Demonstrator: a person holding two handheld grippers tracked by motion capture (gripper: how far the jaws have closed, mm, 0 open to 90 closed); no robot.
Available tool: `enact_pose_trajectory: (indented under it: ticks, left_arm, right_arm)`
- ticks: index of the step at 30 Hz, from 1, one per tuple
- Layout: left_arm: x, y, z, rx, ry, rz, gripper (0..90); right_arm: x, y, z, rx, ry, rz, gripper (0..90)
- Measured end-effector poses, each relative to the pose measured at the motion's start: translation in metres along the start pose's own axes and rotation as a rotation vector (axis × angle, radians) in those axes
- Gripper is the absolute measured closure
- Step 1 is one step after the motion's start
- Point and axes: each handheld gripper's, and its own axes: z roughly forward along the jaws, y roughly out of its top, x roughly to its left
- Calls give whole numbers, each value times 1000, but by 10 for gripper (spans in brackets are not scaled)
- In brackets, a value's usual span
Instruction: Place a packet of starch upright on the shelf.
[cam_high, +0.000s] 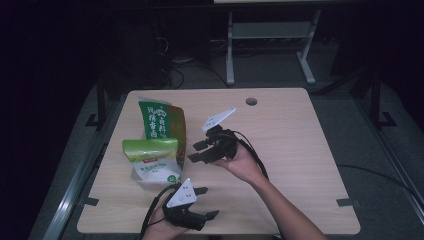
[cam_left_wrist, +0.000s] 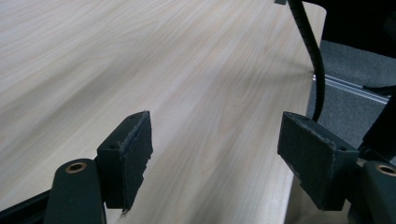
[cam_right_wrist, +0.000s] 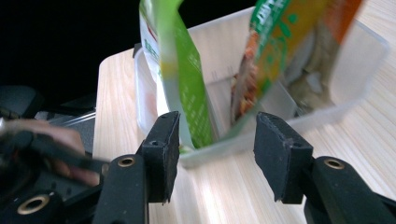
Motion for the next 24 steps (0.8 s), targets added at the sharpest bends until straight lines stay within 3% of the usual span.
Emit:
enact_pose_trajectory:
  ticks: [9, 24]
  left_arm:
    - [5, 4, 4, 3, 9, -8, 253]
    - [8, 4, 4, -7, 26, -8, 249]
  right_arm:
    - [-13, -16, -26, -7, -51, 41, 435]
    - [-27, -41, -48, -6, -111, 73, 366]
